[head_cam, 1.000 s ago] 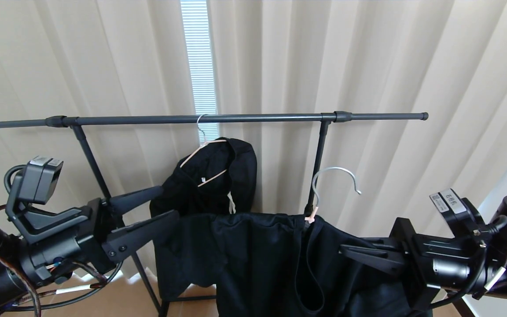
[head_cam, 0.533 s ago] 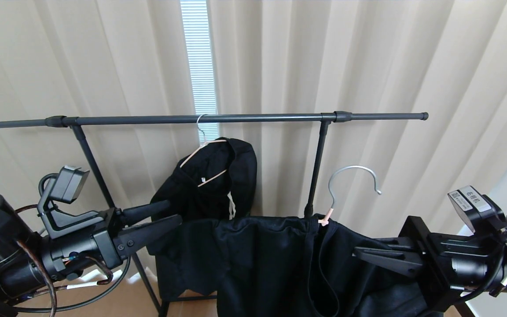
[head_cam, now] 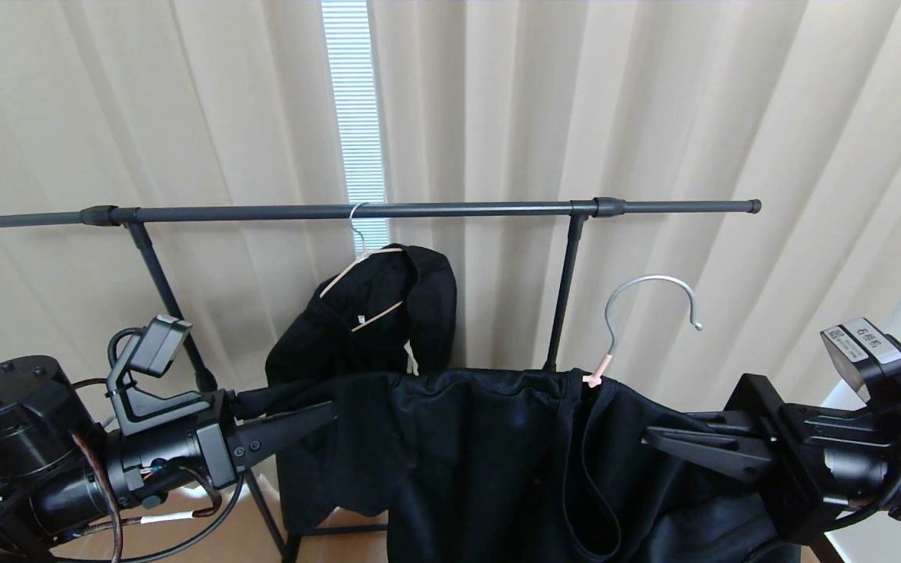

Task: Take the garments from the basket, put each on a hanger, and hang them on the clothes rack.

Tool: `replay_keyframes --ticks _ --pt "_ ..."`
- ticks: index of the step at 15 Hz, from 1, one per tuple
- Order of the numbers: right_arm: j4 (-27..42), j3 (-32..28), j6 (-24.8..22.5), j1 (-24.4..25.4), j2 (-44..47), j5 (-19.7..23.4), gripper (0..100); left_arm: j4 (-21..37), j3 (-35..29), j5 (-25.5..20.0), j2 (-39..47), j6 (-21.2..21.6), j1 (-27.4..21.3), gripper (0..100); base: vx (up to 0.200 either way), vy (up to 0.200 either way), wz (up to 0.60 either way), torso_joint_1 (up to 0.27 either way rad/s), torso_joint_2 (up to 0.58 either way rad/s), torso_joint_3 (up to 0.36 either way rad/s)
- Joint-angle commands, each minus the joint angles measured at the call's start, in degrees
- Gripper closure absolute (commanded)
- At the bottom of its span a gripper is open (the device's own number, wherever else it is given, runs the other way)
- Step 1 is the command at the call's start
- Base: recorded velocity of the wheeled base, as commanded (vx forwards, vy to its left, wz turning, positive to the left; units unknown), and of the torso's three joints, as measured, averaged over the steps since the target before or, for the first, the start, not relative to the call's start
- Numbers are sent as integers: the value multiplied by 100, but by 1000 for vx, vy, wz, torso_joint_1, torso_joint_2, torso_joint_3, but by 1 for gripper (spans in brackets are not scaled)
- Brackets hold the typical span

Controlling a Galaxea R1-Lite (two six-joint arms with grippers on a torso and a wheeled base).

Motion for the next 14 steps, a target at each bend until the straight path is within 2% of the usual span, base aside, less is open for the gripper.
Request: replay_keyframes --ticks 1,8,9,14 --pt "-2 -24 48 -119 -127 6 100 -8 19 0 118 -1 -17 0 0 0 0 0 0 0" --pt "-37 -41 153 -260 -259 208 100 -8 46 -9 268 8 -61 0 0 0 0 0 0 0" --pt "-37 -41 153 -260 -285 208 100 -8 46 -9 268 8 -61 100 0 0 0 0 0 0" --pt "-37 -50 153 -268 -294 208 100 -8 28 0 268 8 -43 100 0 0 0 0 0 0"
